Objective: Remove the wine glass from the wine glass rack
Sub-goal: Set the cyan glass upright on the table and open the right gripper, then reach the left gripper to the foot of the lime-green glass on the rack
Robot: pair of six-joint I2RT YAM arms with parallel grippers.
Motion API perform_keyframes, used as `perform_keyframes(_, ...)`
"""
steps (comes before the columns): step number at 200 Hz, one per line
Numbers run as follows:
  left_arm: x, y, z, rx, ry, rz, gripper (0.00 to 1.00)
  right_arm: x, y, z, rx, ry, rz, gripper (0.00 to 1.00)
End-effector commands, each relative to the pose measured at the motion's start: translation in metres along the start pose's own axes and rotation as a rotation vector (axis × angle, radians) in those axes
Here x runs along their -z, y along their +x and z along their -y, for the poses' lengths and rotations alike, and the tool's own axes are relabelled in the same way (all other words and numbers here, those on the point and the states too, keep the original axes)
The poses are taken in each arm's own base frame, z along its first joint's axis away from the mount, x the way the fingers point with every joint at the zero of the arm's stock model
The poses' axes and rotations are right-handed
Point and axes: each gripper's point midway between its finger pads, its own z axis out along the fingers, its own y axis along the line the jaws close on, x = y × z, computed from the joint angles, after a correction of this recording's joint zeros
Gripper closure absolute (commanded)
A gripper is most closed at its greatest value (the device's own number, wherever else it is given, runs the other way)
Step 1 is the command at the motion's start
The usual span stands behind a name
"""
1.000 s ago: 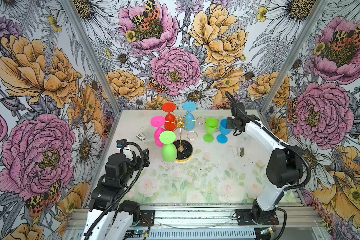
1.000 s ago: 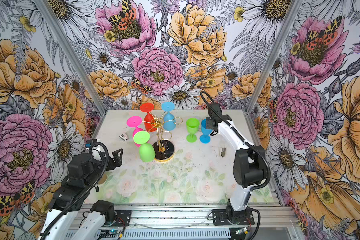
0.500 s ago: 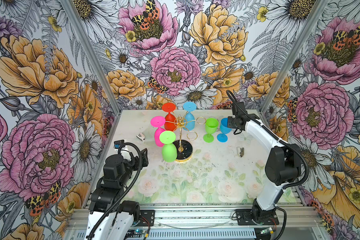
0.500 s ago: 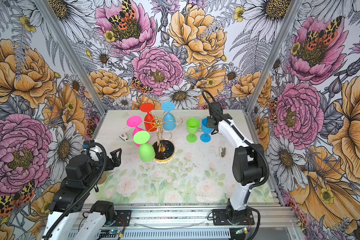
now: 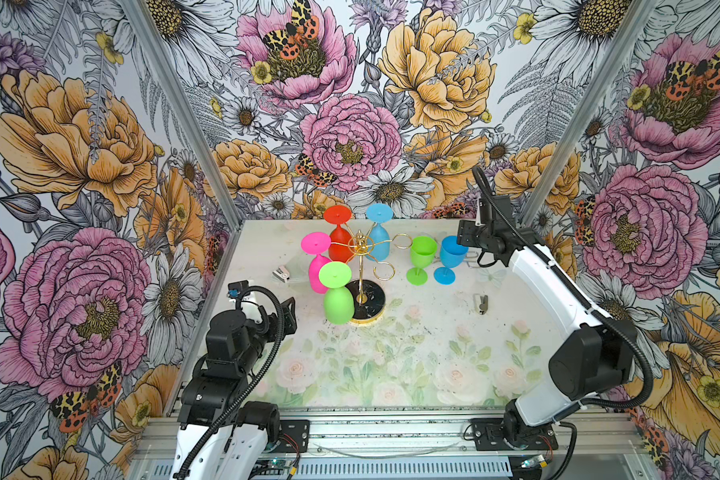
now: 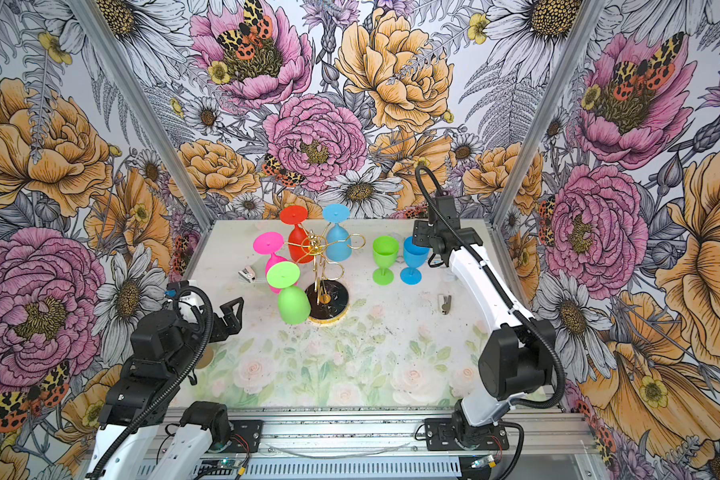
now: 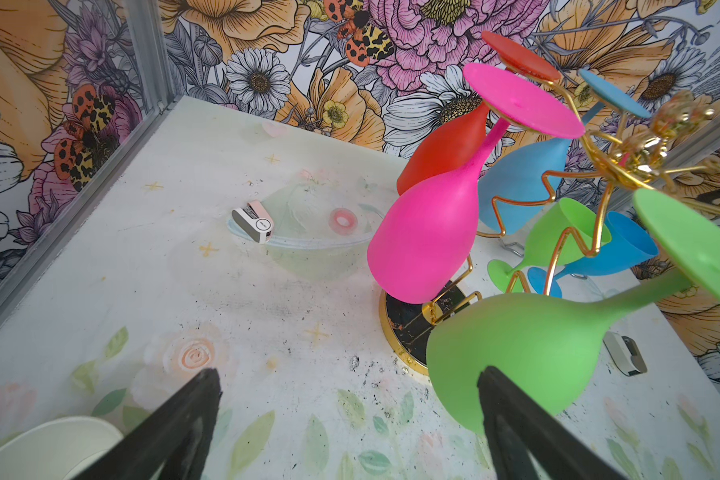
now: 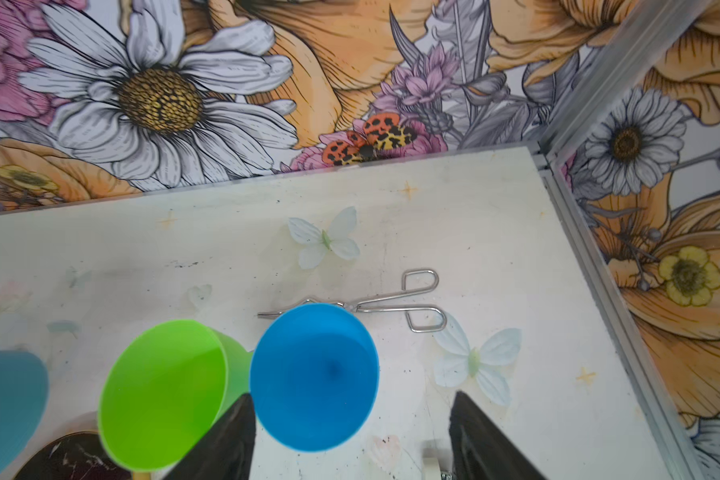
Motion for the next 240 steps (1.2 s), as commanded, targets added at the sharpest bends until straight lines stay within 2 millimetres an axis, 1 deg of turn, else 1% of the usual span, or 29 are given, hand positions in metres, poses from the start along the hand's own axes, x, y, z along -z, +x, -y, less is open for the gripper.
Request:
perform_keyframes(1, -0.002, 0.0, 0.002, 0.01, 0.021, 0.007, 0.02, 0.026, 0.006, -0.028, 0.005, -0.157, 0.018, 0.23)
perform_keyframes(23, -0.003, -0.003, 0.013, 0.03, 0.076, 0.012, 0.02, 0.049, 0.025, -0.053, 0.014, -0.316, 0.004, 0.23)
perform_keyframes(36, -0.001, -0.008, 0.023, 0.041, 0.129, 0.014, 0.02, 0.063, 0.038, -0.068, 0.028, -0.405, 0.0, 0.22)
perform_keyframes(45, 0.001, -0.014, 0.03, 0.054, 0.162, 0.019, 0.02, 0.071, 0.051, -0.074, 0.032, -0.452, -0.002, 0.23)
perform_keyframes(47, 0.002, -0.015, 0.032, 0.056, 0.17, 0.022, 0.02, 0.074, 0.05, -0.075, 0.032, -0.465, 0.012, 0.23)
perform_keyframes(53, 0.003, -0.019, 0.036, 0.068, 0.189, 0.024, 0.02, 0.079, 0.058, -0.078, 0.026, -0.496, 0.027, 0.22)
perform_keyframes(58, 0.005, -0.022, 0.04, 0.077, 0.207, 0.025, 0.02, 0.084, 0.06, -0.081, 0.019, -0.525, 0.056, 0.22)
perform_keyframes(66, 0.007, -0.027, 0.047, 0.1, 0.239, 0.02, 0.02, 0.088, 0.069, -0.082, 0.007, -0.558, 0.075, 0.22)
perform_keyframes(68, 0.008, -0.029, 0.05, 0.105, 0.251, 0.02, 0.02, 0.092, 0.068, -0.083, 0.006, -0.569, 0.088, 0.22)
perform_keyframes(73, 0.008, -0.032, 0.054, 0.123, 0.273, 0.01, 0.02, 0.092, 0.075, -0.083, 0.003, -0.577, 0.088, 0.22)
perform_keyframes(78, 0.008, -0.035, 0.06, 0.147, 0.297, 0.002, 0.02, 0.096, 0.077, -0.082, 0.001, -0.582, 0.104, 0.22)
perform_keyframes(79, 0.008, -0.036, 0.06, 0.151, 0.3, 0.0, 0.02, 0.094, 0.08, -0.082, 0.0, -0.58, 0.095, 0.22)
perform_keyframes(107, 0.007, -0.048, 0.086, 0.244, 0.411, -0.077, 0.08, 0.09, 0.103, -0.073, -0.018, -0.557, 0.076, 0.23)
perform_keyframes(123, 0.006, -0.052, 0.093, 0.268, 0.437, -0.097, 0.09, 0.087, 0.113, -0.075, -0.021, -0.571, 0.062, 0.23)
perform_keyframes(139, 0.008, -0.058, 0.097, 0.28, 0.463, -0.082, 0.12, 0.083, 0.12, -0.077, -0.03, -0.577, 0.047, 0.24)
perform_keyframes(169, 0.009, -0.064, 0.108, 0.319, 0.53, -0.082, 0.19, 0.078, 0.128, -0.08, -0.052, -0.584, 0.044, 0.25)
perform_keyframes(181, 0.004, -0.063, 0.108, 0.341, 0.529, -0.098, 0.23, 0.077, 0.129, -0.081, -0.06, -0.589, 0.048, 0.25)
perform_keyframes(210, -0.005, -0.061, 0.111, 0.368, 0.538, -0.134, 0.29, 0.074, 0.133, -0.083, -0.06, -0.592, 0.039, 0.26)
perform_keyframes(240, -0.012, -0.062, 0.114, 0.39, 0.549, -0.145, 0.32, 0.073, 0.135, -0.084, -0.071, -0.598, 0.031, 0.26)
